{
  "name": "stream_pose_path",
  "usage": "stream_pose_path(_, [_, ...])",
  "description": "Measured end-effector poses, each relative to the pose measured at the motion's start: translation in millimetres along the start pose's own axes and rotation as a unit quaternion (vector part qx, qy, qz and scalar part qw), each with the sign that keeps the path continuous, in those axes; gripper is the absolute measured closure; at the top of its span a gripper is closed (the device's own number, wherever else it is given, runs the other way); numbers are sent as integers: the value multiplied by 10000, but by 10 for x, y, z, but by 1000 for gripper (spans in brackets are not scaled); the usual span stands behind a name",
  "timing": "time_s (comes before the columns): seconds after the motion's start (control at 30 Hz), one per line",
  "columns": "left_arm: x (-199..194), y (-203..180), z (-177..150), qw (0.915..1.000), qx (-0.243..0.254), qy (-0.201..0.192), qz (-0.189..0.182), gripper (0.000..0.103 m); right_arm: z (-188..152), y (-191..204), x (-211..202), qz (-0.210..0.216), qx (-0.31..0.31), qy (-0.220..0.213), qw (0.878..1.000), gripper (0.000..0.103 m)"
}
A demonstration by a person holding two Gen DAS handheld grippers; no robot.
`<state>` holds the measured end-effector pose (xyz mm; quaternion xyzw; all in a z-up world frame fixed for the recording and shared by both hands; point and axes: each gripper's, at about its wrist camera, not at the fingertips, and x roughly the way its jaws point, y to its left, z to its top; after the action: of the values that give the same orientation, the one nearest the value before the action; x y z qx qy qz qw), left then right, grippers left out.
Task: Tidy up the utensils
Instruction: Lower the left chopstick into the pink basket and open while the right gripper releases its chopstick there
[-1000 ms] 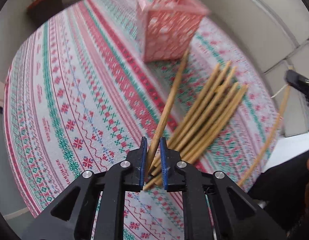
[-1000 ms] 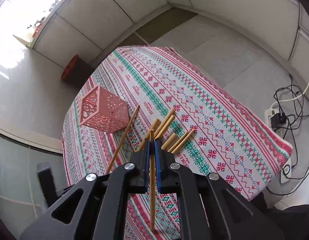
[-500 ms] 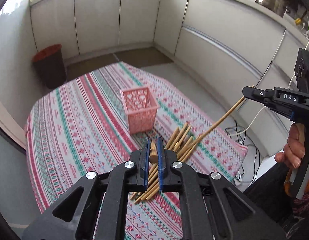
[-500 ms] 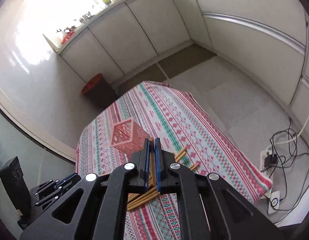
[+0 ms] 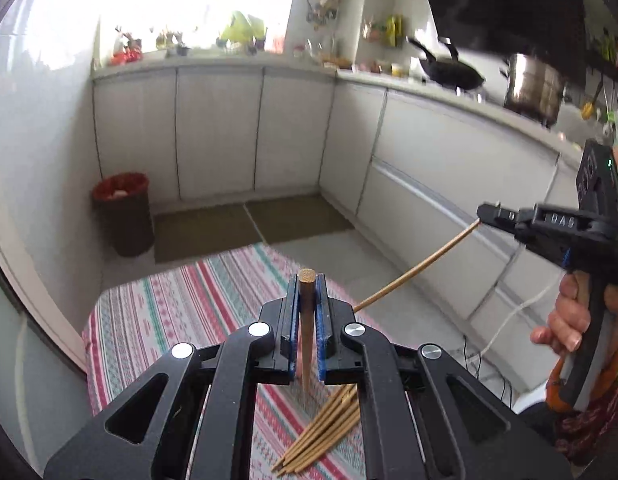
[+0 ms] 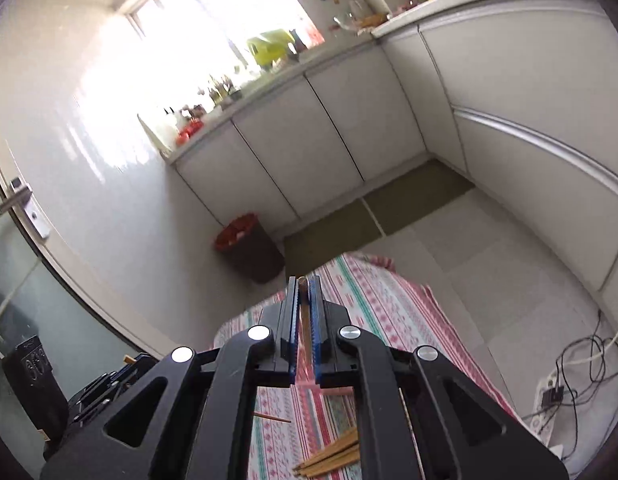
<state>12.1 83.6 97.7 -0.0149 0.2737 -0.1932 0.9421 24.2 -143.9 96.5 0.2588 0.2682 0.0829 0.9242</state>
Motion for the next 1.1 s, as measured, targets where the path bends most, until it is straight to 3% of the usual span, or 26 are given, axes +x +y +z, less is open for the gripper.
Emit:
stream_pose_path(0.23, [166, 92, 403, 9990, -285, -345, 92, 97, 245, 123, 386, 73, -94, 26, 9999, 98])
stream_pose_path(0.43, [612, 131, 401, 9992, -368, -28, 162, 97, 42, 132, 936, -80, -409, 469, 9980, 97])
stream_pose_path(0.5, [744, 147, 379, 9989, -413, 72, 201, 97, -29, 129, 1082, -137, -537, 644, 9964, 92])
stream_pose_path(0.67, [910, 169, 325, 9985, -455, 222, 218, 97, -100, 89, 1124, -115, -496, 632, 9967, 64])
stream_pose_path(0.8, [984, 170, 283, 9981, -455, 278, 310, 97, -70, 22, 1082, -102, -306, 608, 9976, 63])
stream_pose_path(0.93, [1073, 169, 273, 9976, -503, 342, 324, 97, -38, -71, 1035, -137, -114, 590, 9981, 52])
stream_pose_path(1.03, [1211, 175, 201, 9966, -505, 527, 390, 96, -51, -133, 1048, -206, -41, 625, 9978, 50])
stream_pose_path(1.07, [1270, 178, 166, 9959, -499, 645, 382, 94, -60, -143, 1053, -237, -49, 638, 9977, 50])
stream_pose_path(1.1, [1316, 181, 146, 9953, -496, 742, 385, 84, -70, -152, 1056, -261, -55, 652, 9975, 50])
